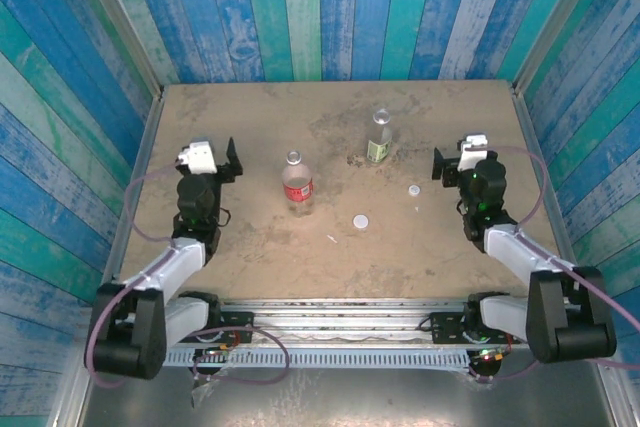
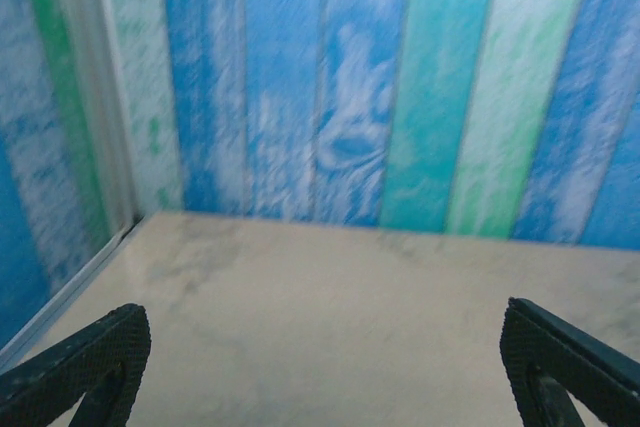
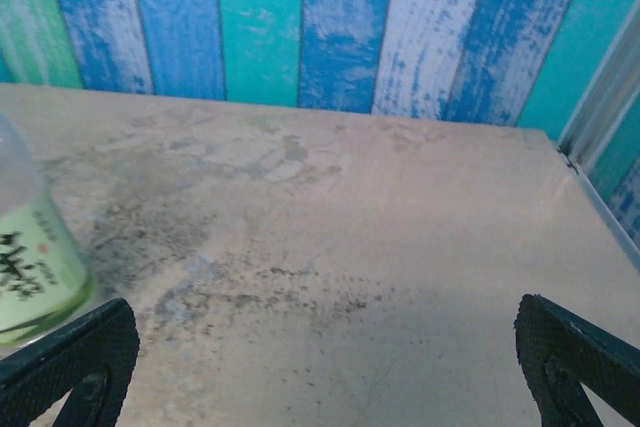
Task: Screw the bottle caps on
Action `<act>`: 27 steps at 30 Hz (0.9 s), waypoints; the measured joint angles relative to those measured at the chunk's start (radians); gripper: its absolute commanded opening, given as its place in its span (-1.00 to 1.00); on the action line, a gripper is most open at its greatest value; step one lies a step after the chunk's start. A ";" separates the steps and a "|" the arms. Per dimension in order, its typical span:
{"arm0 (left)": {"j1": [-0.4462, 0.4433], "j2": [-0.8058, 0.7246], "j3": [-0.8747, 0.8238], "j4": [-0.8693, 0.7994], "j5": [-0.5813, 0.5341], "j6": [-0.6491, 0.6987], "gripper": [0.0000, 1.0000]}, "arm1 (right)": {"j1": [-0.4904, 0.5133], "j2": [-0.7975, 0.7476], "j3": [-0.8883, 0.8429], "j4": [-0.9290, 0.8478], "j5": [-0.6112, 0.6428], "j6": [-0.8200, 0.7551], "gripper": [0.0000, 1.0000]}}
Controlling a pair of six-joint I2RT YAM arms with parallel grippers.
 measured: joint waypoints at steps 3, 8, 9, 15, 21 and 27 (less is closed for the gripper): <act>-0.092 -0.085 0.046 -0.050 -0.005 0.008 0.88 | 0.052 -0.045 0.048 -0.075 -0.024 -0.024 1.00; -0.230 -0.156 0.108 -0.112 0.017 0.058 0.88 | 0.160 -0.065 0.119 -0.164 -0.101 -0.086 1.00; -0.256 -0.160 0.116 -0.122 0.035 0.074 0.88 | 0.181 -0.063 0.133 -0.188 -0.126 -0.101 1.00; -0.343 -0.158 0.132 -0.175 0.210 0.159 0.87 | 0.312 -0.028 0.217 -0.283 -0.319 -0.189 1.00; -0.352 -0.127 0.128 -0.171 0.346 0.196 0.88 | 0.394 0.017 0.266 -0.318 -0.465 -0.235 1.00; -0.352 -0.050 0.072 -0.117 0.389 0.203 0.88 | 0.416 0.066 0.276 -0.330 -0.509 -0.249 1.00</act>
